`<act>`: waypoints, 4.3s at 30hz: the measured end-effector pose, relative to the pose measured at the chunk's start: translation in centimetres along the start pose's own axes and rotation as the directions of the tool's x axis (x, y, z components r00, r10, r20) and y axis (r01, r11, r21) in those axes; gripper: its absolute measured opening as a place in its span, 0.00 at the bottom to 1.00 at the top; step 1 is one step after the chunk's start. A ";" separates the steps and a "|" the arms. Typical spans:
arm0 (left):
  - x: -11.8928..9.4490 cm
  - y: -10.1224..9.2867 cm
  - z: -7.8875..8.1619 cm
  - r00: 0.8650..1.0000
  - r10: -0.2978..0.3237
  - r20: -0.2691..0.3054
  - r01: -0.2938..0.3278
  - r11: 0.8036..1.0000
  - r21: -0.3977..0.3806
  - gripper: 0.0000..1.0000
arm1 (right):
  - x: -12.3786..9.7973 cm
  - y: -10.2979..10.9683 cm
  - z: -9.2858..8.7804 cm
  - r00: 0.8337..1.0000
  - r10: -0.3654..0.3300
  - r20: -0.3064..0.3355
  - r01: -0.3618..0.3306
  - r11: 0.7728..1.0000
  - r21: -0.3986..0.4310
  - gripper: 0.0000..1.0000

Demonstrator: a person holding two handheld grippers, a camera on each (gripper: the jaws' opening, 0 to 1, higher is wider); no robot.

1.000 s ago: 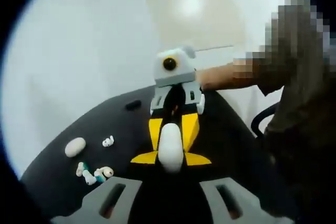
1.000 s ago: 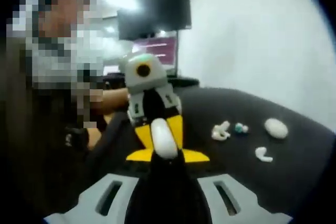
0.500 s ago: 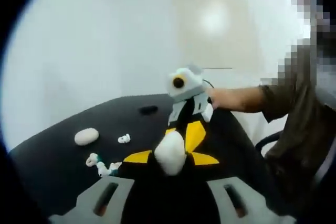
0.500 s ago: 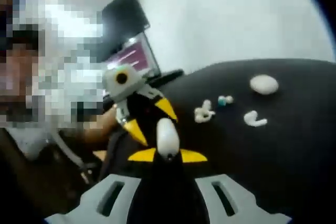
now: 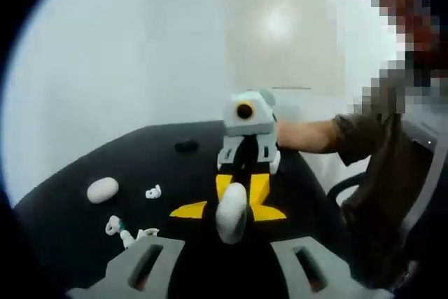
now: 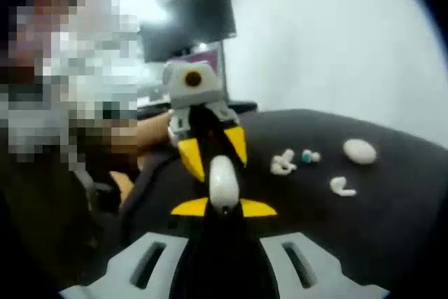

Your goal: Pick up three earphones and place each one into its charging case using tactile feedback, ensure that each earphone is properly inserted and securely positioned inside the case.

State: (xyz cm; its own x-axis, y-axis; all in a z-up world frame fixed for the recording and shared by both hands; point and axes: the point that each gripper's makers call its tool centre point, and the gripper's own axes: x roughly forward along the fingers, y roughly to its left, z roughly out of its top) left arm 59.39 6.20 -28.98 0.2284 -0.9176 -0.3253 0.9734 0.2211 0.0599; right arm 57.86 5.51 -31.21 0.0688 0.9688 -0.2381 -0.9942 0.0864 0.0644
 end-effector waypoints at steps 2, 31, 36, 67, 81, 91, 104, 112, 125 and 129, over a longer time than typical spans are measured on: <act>0.1 -0.1 0.1 0.999 -0.032 -0.034 0.031 0.999 -0.021 0.14 | 0.0 0.0 -0.1 1.000 -0.005 -0.002 0.005 1.000 -0.011 0.17; -4.5 2.0 1.5 0.982 0.048 0.184 0.019 0.938 -0.346 0.17 | 0.2 1.1 0.0 0.999 -0.035 -0.014 0.030 0.962 -0.270 0.17; -4.4 0.9 0.1 0.992 -0.005 0.125 0.050 0.930 -0.364 0.22 | 0.2 1.2 -0.1 1.000 -0.021 -0.019 0.016 0.974 -0.225 0.17; 0.5 -1.7 -2.5 0.994 -0.100 -0.055 0.093 0.989 -0.111 0.14 | -3.5 -0.5 0.3 0.990 -0.127 -0.066 0.118 0.985 -0.128 0.32; 0.6 -1.5 -2.5 0.996 -0.070 -0.046 0.065 0.993 -0.098 0.14 | -3.2 -10.7 3.1 0.809 -0.565 -0.164 0.542 0.824 -0.164 0.22; 0.6 -1.3 -2.5 0.997 -0.065 -0.047 0.061 0.994 -0.088 0.14 | -0.1 -11.8 0.0 0.755 -0.607 -0.247 0.571 0.795 -0.207 0.19; 0.7 -1.5 -2.5 0.997 -0.062 -0.050 0.058 0.995 -0.076 0.14 | -1.4 -10.1 1.9 0.859 -0.489 -0.151 0.477 0.872 -0.112 0.12; 0.7 -1.5 -2.6 0.997 -0.063 -0.048 0.059 0.995 -0.084 0.14 | -3.0 -7.2 1.3 0.921 -0.325 -0.214 0.325 0.945 -0.038 0.12; 0.7 -1.7 -2.7 0.997 -0.062 -0.051 0.058 0.995 -0.083 0.14 | -4.2 -7.7 -0.7 0.893 -0.402 -0.202 0.297 0.865 -0.405 0.20; 0.6 -1.9 -2.8 0.997 -0.061 -0.052 0.057 0.995 -0.081 0.14 | -5.6 -8.3 -0.8 0.871 -0.437 -0.224 0.314 0.846 -0.430 0.21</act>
State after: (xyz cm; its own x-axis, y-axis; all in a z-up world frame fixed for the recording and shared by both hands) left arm 57.67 6.12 -31.97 0.1671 -0.9109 -0.3772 0.9803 0.1945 -0.0353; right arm 65.62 -0.79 -31.16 0.4762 0.7537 -0.4530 -0.8554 0.2777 -0.4371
